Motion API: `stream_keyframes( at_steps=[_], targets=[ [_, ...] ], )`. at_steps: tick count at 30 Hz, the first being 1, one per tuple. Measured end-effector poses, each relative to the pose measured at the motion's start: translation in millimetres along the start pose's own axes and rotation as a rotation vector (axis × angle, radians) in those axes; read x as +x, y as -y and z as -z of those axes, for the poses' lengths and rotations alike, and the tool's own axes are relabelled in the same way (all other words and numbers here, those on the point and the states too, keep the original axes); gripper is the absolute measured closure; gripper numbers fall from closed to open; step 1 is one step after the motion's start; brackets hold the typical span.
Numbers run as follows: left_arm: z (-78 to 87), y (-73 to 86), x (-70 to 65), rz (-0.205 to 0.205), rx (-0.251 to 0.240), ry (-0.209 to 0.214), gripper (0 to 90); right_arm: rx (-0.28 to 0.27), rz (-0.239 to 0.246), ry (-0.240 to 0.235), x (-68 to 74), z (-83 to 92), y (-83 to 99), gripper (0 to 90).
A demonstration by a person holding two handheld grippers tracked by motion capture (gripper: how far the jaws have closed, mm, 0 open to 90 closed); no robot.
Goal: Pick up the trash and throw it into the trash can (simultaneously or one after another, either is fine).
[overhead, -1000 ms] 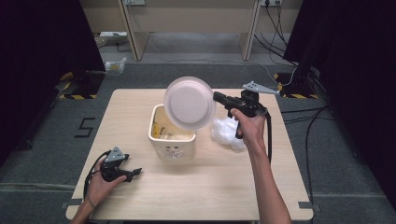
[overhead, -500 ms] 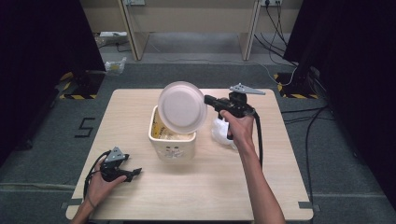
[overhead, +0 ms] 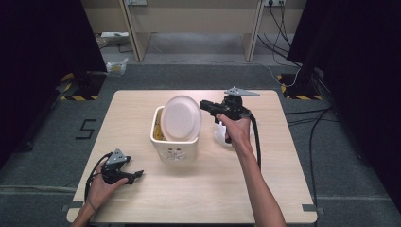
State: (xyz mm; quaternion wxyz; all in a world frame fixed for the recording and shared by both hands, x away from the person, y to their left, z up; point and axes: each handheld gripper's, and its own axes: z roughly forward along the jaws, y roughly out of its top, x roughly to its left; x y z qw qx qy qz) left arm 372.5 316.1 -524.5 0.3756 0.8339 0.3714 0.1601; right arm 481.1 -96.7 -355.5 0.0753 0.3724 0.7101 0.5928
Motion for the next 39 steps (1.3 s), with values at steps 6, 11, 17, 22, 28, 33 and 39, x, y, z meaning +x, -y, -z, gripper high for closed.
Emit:
stream_keyframes(
  at_steps=[6,11,17,22,28,33,39],
  targets=[
    [0.0,0.0,0.0,0.001,0.000,0.000,14.2,-0.012,-0.013,0.020,-9.7,10.1,4.0,72.6],
    [0.0,0.0,0.0,0.001,0.000,0.001,14.2,-0.026,-0.018,0.052,-17.4,21.8,3.8,70.4],
    [-0.1,0.0,0.0,0.001,0.000,0.000,14.2,-0.013,-0.022,0.108,-29.6,37.3,10.9,67.3],
    [-0.1,0.0,0.0,0.001,0.000,0.001,14.2,-0.002,-0.033,0.146,-38.9,42.8,17.1,62.7],
    [-0.1,0.0,0.0,0.001,0.000,0.000,14.2,0.017,-0.029,0.192,-45.3,46.4,20.9,56.3],
    [-0.1,0.0,0.0,0.001,0.000,0.000,14.2,0.043,-0.014,0.243,-51.8,49.6,24.8,53.3],
    [-0.1,0.0,0.0,0.001,0.000,0.001,14.2,0.061,-0.020,0.269,-58.6,51.7,30.6,50.7]
  ],
)
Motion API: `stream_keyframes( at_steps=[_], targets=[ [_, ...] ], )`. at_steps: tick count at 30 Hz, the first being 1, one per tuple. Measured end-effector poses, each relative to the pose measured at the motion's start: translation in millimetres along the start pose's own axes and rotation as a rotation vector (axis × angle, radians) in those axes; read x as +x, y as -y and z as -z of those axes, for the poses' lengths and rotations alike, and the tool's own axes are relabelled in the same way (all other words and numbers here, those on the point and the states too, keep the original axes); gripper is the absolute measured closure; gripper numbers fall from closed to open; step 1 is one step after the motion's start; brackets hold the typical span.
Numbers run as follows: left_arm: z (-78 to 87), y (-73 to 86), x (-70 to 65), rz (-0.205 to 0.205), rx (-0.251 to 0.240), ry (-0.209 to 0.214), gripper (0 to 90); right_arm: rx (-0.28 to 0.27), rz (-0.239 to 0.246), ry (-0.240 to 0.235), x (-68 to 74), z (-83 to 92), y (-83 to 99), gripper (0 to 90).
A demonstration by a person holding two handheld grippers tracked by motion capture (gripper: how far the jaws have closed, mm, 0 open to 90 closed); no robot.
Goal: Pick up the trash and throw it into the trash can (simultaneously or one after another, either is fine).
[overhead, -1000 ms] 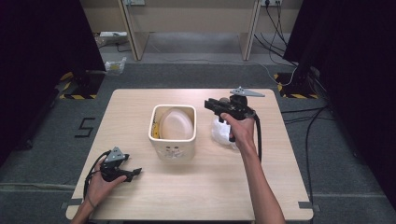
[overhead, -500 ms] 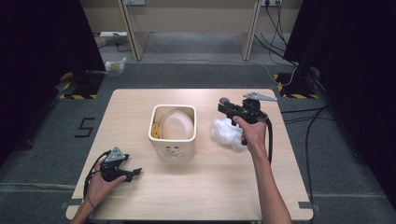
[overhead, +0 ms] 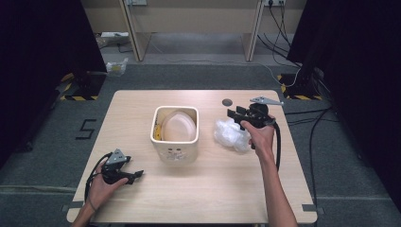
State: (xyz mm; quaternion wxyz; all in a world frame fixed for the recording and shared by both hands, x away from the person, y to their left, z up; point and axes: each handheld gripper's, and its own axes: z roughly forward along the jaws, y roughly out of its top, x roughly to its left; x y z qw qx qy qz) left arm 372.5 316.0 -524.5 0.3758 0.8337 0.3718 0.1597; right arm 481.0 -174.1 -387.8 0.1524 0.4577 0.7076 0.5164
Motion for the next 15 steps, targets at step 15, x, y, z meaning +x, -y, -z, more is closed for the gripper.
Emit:
stream_keyframes(
  at_steps=[15],
  targets=[
    [0.0,0.0,0.0,0.000,0.000,0.000,14.2,0.048,-0.021,0.140,-34.3,0.6,20.7,51.6]
  ],
)
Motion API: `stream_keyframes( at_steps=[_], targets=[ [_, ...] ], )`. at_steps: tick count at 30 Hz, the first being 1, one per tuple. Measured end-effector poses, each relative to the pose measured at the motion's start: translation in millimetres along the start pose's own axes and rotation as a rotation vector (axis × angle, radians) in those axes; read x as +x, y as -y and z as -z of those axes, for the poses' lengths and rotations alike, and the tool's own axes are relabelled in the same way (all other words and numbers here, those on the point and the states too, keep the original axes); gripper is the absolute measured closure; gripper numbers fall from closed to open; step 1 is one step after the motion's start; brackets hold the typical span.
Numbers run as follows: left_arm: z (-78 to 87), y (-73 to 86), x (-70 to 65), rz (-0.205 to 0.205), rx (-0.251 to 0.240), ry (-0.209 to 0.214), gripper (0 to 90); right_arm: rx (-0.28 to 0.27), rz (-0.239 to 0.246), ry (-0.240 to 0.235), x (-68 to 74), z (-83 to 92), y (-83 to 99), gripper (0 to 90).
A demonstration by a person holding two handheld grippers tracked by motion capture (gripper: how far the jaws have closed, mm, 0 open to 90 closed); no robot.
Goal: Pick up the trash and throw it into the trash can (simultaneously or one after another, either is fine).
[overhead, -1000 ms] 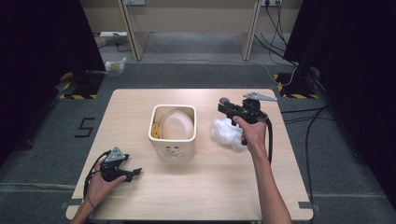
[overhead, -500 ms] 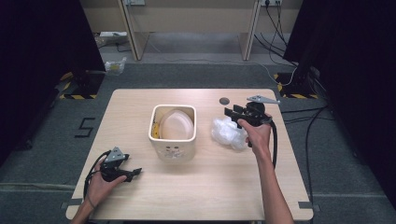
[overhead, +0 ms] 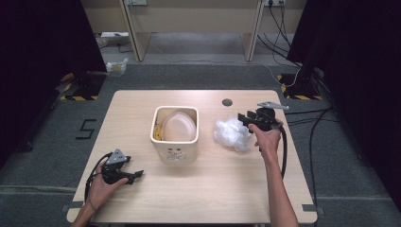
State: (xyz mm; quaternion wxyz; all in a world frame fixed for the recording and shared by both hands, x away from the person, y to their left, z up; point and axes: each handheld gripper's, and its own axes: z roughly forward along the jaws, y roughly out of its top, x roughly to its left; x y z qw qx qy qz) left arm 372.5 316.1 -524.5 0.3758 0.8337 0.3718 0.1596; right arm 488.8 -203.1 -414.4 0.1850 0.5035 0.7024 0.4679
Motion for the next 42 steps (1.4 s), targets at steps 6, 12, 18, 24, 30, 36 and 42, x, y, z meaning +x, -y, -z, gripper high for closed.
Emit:
stream_keyframes(
  at_steps=[6,12,18,24,30,36,42],
  targets=[
    [0.0,0.0,0.0,0.000,0.000,0.000,14.2,0.015,-0.029,0.027,-12.4,-1.7,8.4,52.3],
    [0.1,0.0,0.1,-0.002,0.002,0.000,14.2,0.021,-0.048,0.066,-25.4,-4.0,13.7,53.6],
    [0.1,0.0,0.0,-0.001,0.002,0.000,14.2,0.039,-0.052,0.112,-34.2,-11.0,19.8,53.8],
    [0.1,0.0,0.0,-0.001,0.002,0.000,14.2,0.037,-0.059,0.125,-42.4,-15.1,24.6,53.7],
    [0.1,0.0,0.1,-0.001,0.002,0.000,14.2,0.045,-0.069,0.131,-49.4,-21.8,29.8,53.1],
    [0.1,0.0,0.0,-0.001,0.002,0.000,14.2,0.054,-0.078,0.137,-55.7,-29.7,34.3,51.9],
    [0.1,0.1,-0.1,0.000,0.002,-0.001,14.2,0.087,-0.075,0.151,-59.0,-38.4,40.9,49.8]
  ],
)
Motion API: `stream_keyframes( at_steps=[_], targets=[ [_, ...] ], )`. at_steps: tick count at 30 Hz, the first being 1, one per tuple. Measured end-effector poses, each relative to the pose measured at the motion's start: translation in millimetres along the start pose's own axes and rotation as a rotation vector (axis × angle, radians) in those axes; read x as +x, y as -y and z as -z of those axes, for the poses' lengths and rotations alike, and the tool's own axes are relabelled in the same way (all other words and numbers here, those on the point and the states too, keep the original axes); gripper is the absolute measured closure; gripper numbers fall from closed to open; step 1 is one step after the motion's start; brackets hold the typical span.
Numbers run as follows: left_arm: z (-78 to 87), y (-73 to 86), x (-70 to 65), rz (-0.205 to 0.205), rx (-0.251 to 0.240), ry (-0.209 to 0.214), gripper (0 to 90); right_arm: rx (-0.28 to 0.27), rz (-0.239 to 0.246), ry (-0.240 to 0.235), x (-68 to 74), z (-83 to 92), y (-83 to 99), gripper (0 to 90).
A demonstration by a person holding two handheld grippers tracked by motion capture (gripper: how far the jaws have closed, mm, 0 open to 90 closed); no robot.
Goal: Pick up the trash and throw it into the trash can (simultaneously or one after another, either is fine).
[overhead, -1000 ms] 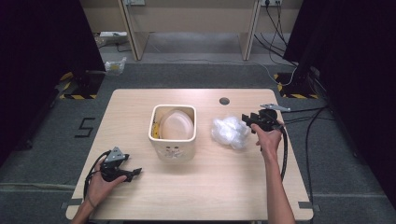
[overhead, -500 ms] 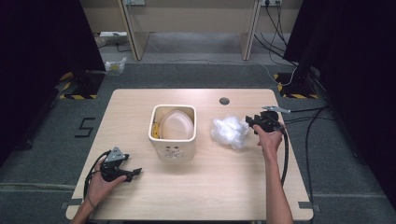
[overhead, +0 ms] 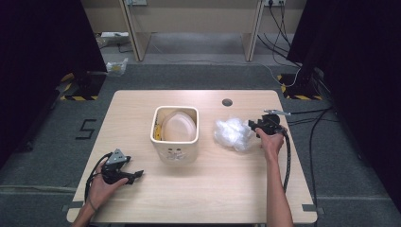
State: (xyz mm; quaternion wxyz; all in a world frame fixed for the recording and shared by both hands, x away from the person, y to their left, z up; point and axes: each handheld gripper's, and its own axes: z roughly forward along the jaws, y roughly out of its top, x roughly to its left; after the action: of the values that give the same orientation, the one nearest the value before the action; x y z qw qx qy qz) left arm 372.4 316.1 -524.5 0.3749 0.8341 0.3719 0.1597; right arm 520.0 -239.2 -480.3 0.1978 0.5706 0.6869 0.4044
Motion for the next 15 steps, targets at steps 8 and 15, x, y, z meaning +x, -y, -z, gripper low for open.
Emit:
stream_keyframes(
  at_steps=[8,15],
  targets=[
    [0.0,0.0,0.0,0.000,0.000,0.000,14.2,0.031,-0.011,0.007,-3.6,-9.4,5.1,47.9],
    [0.0,0.0,-0.1,0.001,0.000,0.000,14.2,0.067,-0.023,-0.008,-7.2,-18.7,15.5,52.5]
  ],
)
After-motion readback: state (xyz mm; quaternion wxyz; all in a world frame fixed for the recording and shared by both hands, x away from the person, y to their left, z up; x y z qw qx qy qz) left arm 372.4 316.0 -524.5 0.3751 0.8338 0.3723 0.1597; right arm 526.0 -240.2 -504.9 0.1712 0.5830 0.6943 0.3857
